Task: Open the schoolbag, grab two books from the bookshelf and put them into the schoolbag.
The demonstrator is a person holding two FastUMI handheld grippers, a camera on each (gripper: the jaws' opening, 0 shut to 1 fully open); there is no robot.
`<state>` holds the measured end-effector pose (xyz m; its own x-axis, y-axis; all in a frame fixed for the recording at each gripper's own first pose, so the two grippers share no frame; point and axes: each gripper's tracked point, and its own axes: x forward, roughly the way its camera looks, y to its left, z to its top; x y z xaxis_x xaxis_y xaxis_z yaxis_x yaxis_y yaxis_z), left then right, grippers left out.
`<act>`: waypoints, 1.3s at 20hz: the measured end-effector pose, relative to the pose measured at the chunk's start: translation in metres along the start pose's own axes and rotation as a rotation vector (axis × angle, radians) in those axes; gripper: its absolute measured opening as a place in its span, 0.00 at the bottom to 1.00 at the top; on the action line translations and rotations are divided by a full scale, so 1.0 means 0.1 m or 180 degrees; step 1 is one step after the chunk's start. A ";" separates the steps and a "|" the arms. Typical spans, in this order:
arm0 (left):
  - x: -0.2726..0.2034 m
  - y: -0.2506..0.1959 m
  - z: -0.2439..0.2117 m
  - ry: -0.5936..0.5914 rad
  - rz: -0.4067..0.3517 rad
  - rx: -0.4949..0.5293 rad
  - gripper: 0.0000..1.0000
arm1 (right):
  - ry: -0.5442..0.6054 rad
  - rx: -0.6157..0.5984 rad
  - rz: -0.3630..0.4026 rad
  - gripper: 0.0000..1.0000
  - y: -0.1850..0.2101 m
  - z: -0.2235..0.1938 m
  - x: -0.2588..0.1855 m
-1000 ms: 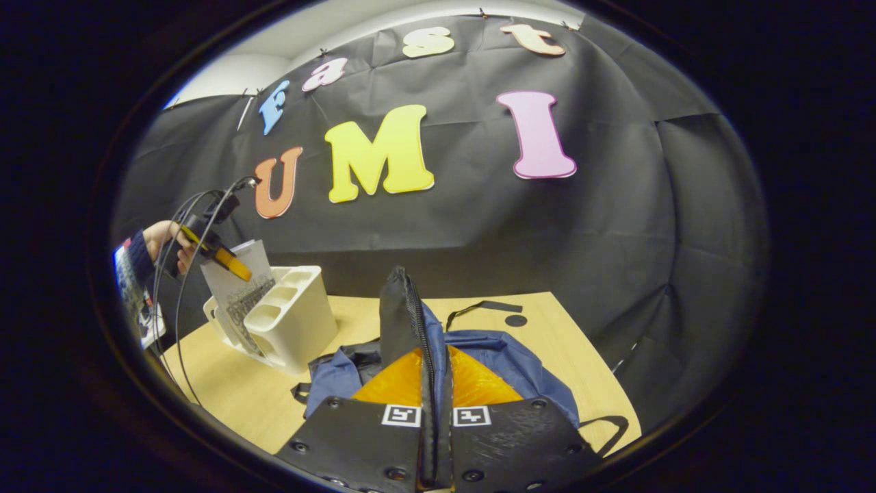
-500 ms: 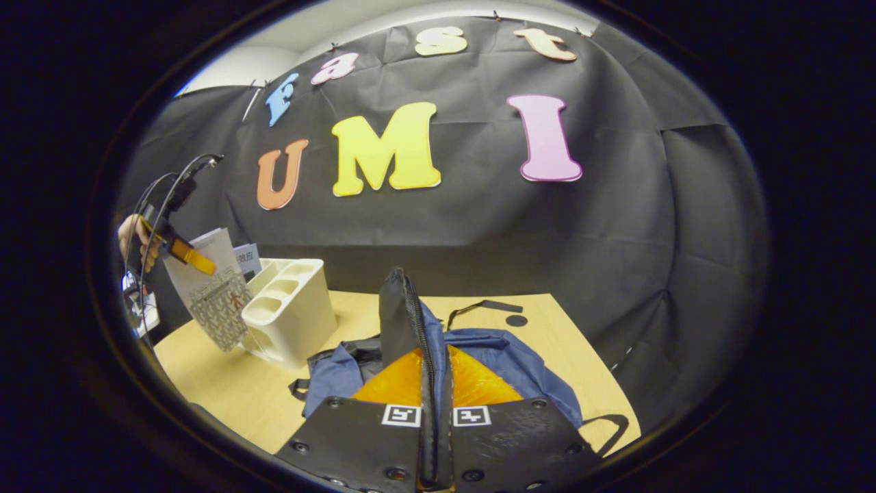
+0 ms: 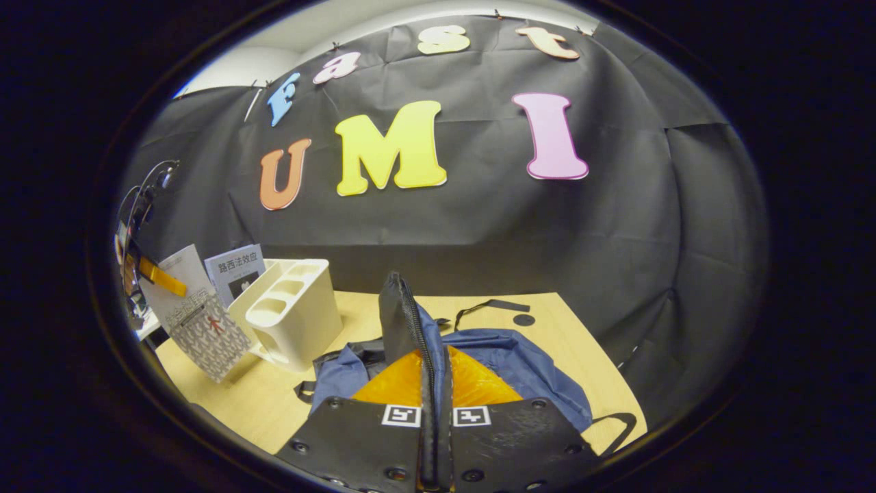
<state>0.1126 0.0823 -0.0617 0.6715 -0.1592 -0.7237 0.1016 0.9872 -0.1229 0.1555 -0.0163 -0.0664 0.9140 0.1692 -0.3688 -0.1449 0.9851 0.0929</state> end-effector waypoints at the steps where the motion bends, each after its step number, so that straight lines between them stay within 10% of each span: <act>1: -0.02 -0.05 -0.04 -0.0023 -0.0083 -0.0095 0.48 | -0.0008 -0.0013 0.0002 0.02 0.01 0.02 0.01; 16: 0.22 -1.62 -0.08 -0.0022 -0.1533 -0.0841 0.47 | 0.0013 -0.0161 0.0012 0.02 0.06 0.18 0.04; 26: 0.69 -2.15 0.24 -0.0199 -0.1822 -0.1619 0.47 | -0.0207 -0.0225 -0.0104 0.00 -0.21 0.66 0.03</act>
<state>0.1547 -0.1405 -0.0684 0.6577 -0.6285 -0.4153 0.1060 0.6231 -0.7750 0.1862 -0.0390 -0.0081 0.9410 0.1368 -0.3096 -0.1389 0.9902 0.0154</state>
